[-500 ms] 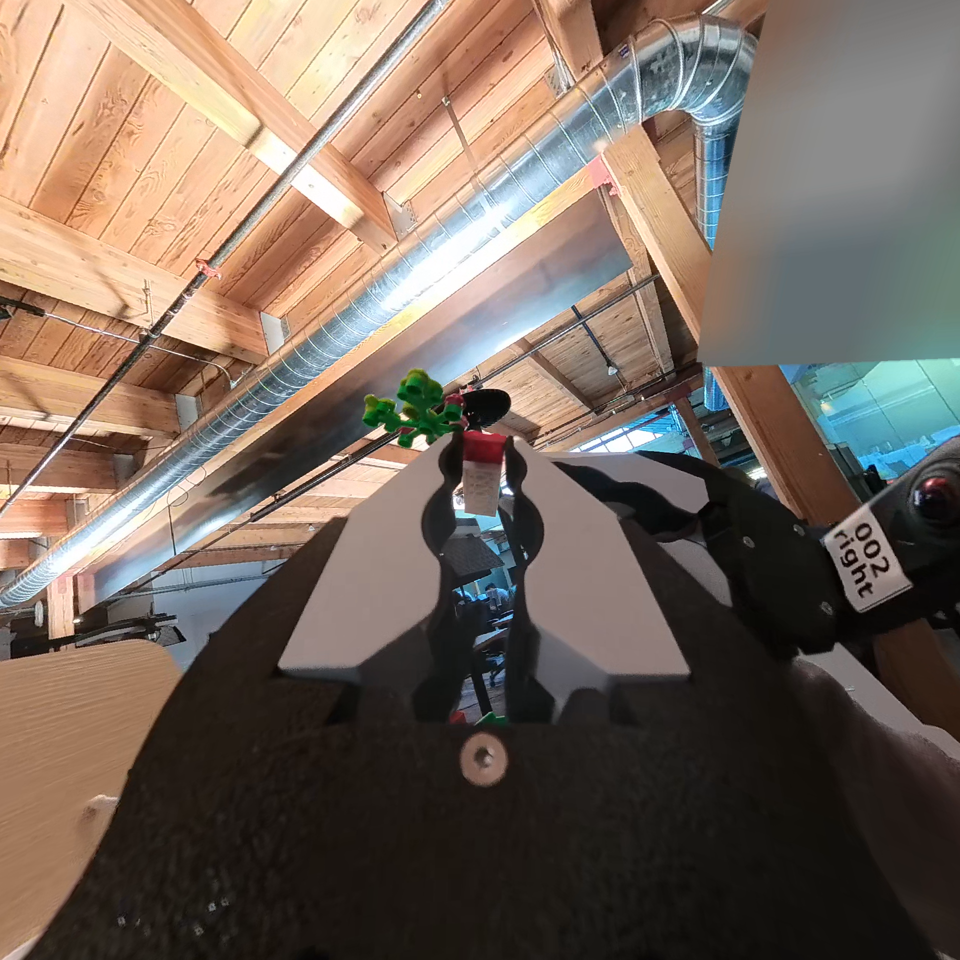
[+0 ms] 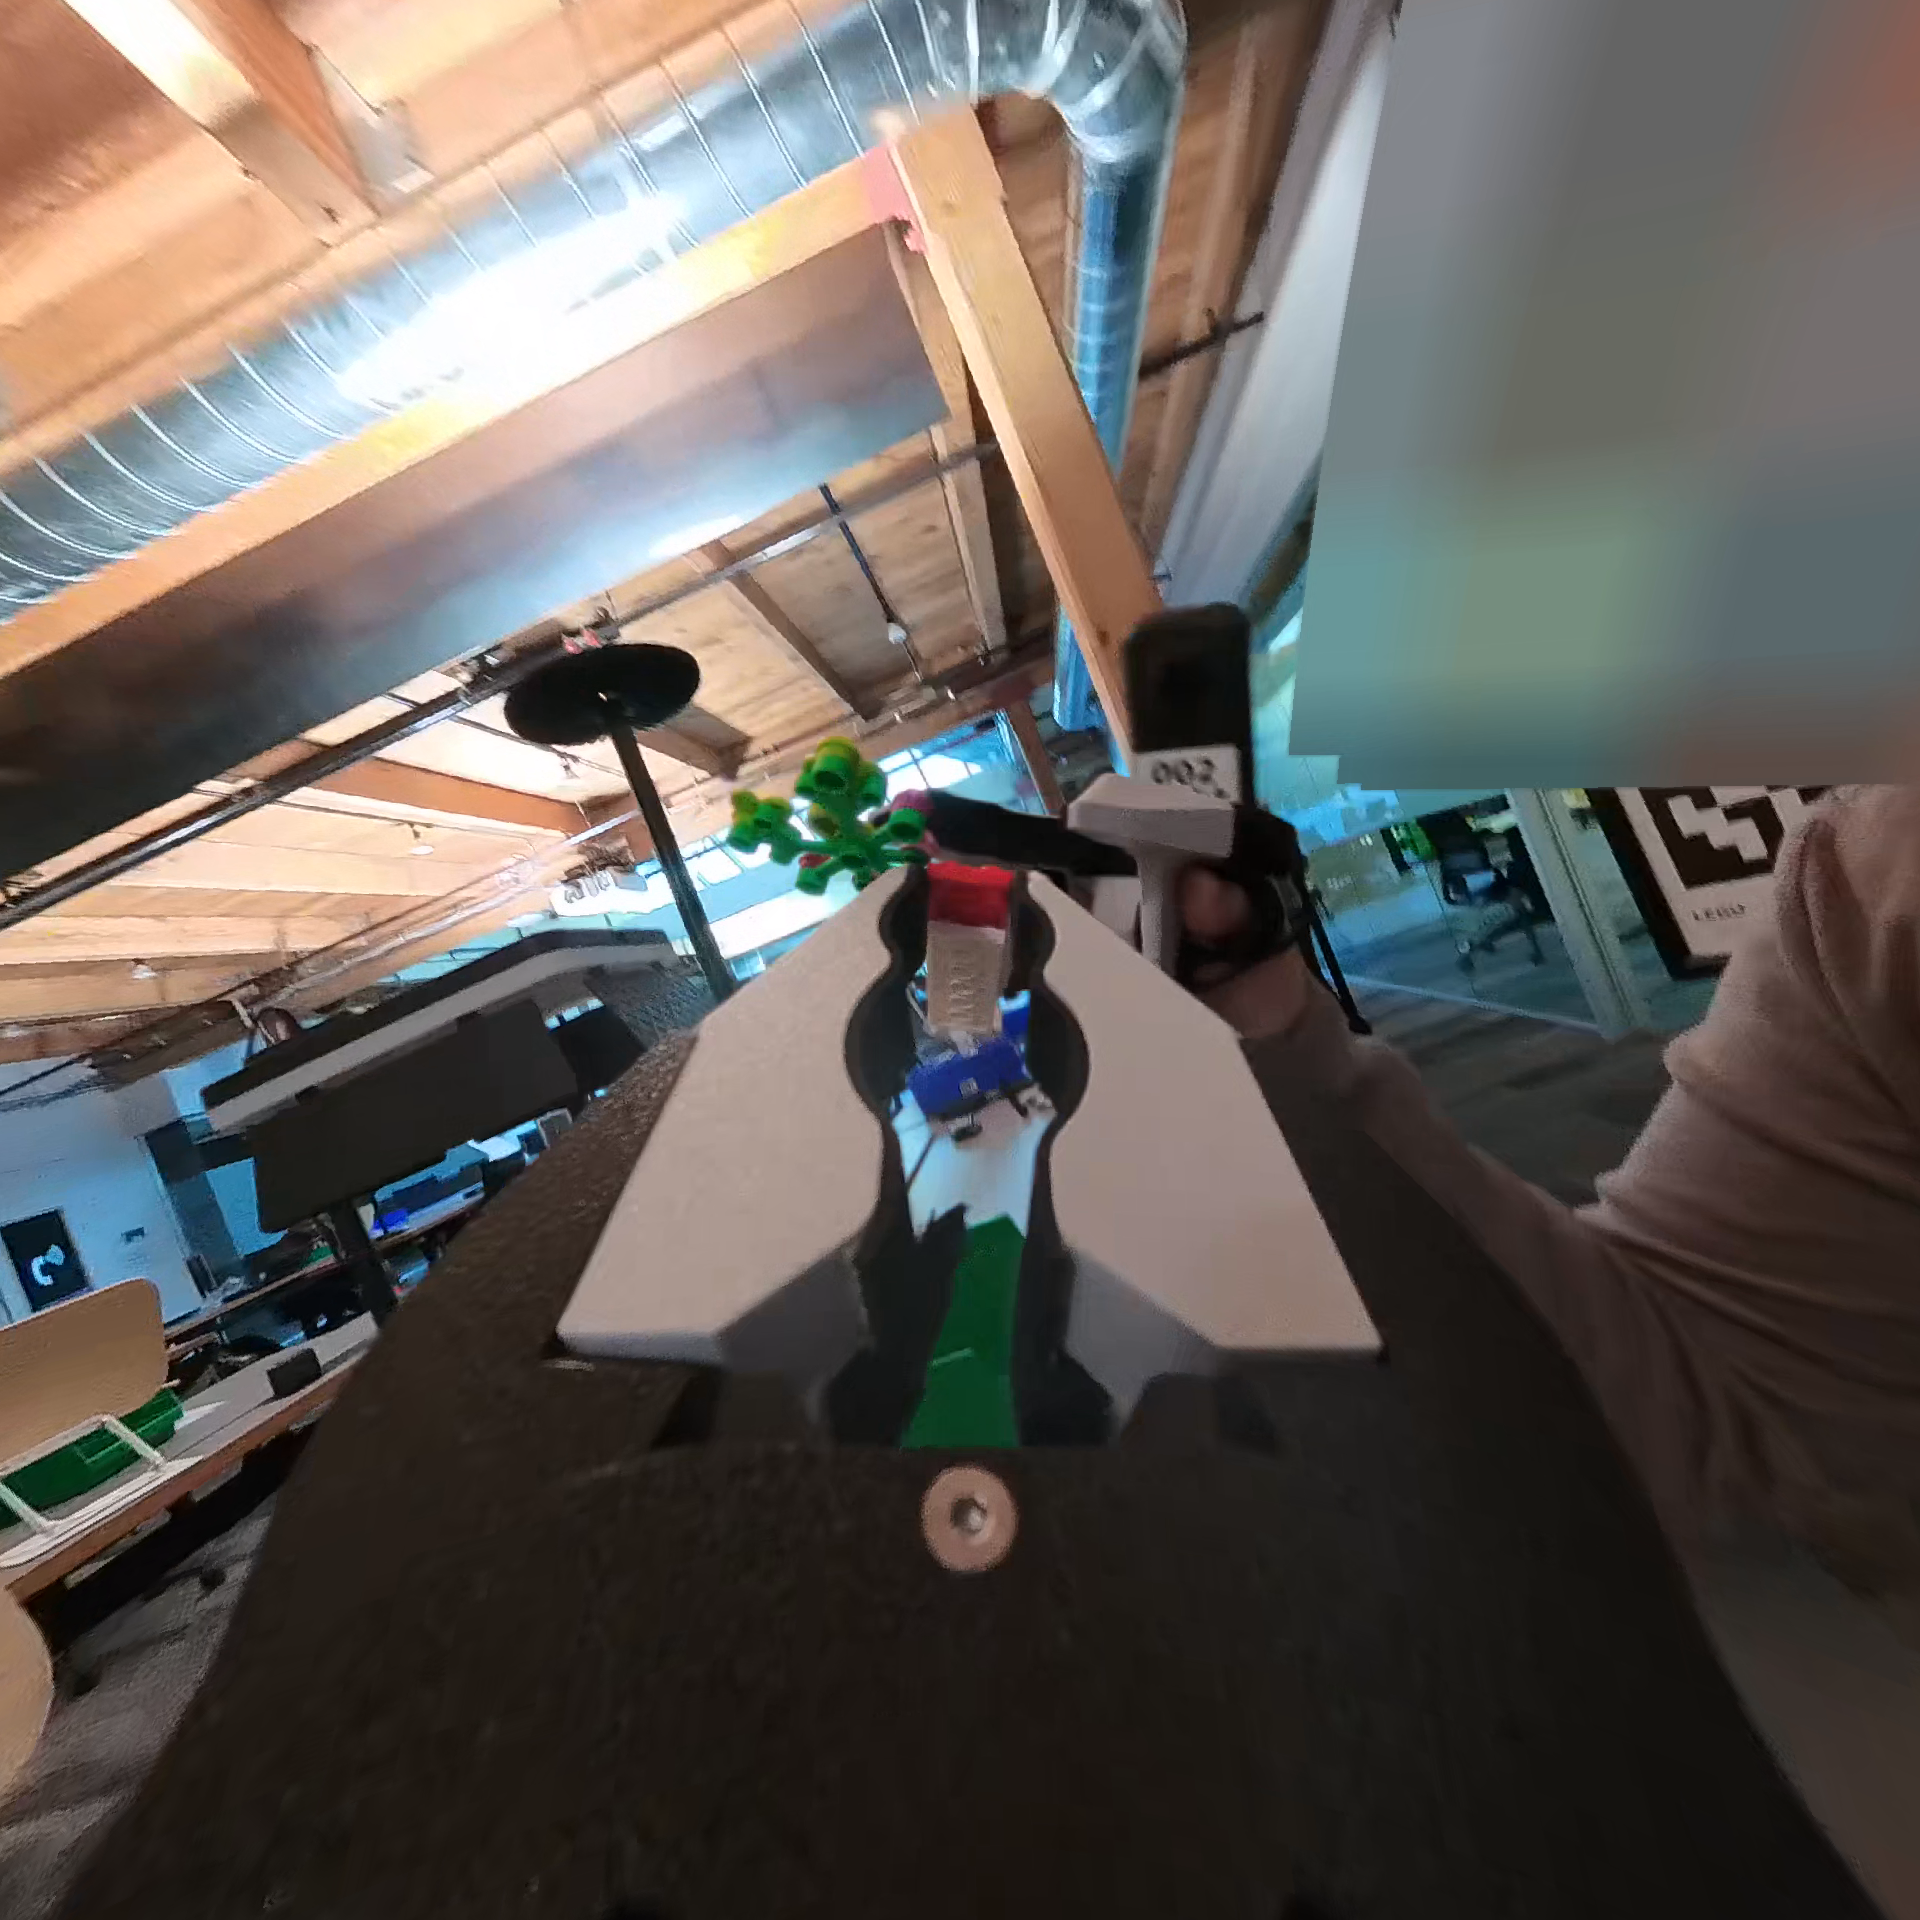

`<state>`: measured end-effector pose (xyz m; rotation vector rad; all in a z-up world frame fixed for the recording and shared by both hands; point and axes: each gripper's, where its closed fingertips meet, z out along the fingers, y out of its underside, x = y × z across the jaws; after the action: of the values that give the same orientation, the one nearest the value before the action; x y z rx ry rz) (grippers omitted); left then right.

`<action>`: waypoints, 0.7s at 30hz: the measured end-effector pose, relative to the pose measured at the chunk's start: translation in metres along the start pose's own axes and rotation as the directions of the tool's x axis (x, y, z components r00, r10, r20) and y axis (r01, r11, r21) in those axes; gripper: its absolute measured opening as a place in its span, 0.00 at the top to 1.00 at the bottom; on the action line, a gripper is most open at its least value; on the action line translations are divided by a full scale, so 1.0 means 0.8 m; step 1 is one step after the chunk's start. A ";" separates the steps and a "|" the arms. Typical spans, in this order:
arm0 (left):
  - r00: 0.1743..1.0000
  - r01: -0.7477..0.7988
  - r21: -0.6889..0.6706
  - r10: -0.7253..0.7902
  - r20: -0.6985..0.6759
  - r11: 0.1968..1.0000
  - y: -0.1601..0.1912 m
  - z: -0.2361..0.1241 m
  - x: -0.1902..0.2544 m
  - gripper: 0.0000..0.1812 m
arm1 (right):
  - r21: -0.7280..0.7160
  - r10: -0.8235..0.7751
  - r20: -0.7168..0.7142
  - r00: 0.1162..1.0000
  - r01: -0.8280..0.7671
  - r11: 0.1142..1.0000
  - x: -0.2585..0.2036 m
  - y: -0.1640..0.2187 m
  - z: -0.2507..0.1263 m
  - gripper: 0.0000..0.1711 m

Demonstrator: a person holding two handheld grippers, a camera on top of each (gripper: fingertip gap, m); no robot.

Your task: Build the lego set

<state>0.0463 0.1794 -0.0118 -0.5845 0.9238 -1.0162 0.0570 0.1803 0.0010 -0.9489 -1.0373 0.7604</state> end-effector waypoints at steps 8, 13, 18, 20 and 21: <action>0.994 -0.066 -0.118 0.055 -0.095 0.991 0.024 0.013 0.027 0.92 | -0.062 0.286 0.108 0.952 -0.281 0.958 0.006 0.022 0.000 0.71; 0.993 -0.054 -0.127 0.040 -0.113 0.990 0.026 0.014 0.030 0.92 | -0.048 0.405 0.291 0.867 -0.409 0.911 -0.007 0.014 -0.013 0.71; 0.991 -0.058 -0.139 0.040 -0.125 0.989 0.030 0.015 0.034 0.92 | -0.072 0.444 0.346 0.826 -0.448 0.891 -0.011 0.017 -0.016 0.70; 0.991 -0.060 -0.140 0.042 -0.127 0.988 0.030 0.015 0.034 0.92 | -0.070 0.428 0.352 0.833 -0.433 0.899 -0.014 0.016 -0.014 0.70; 0.991 -0.058 -0.141 0.041 -0.125 0.988 0.029 0.014 0.034 0.92 | -0.071 0.417 0.343 0.841 -0.420 0.905 -0.014 0.017 -0.014 0.70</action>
<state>0.0726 0.1654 -0.0343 -0.6224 1.1216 -0.9535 0.0623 0.1730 -0.0177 -1.0737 -1.1460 1.3383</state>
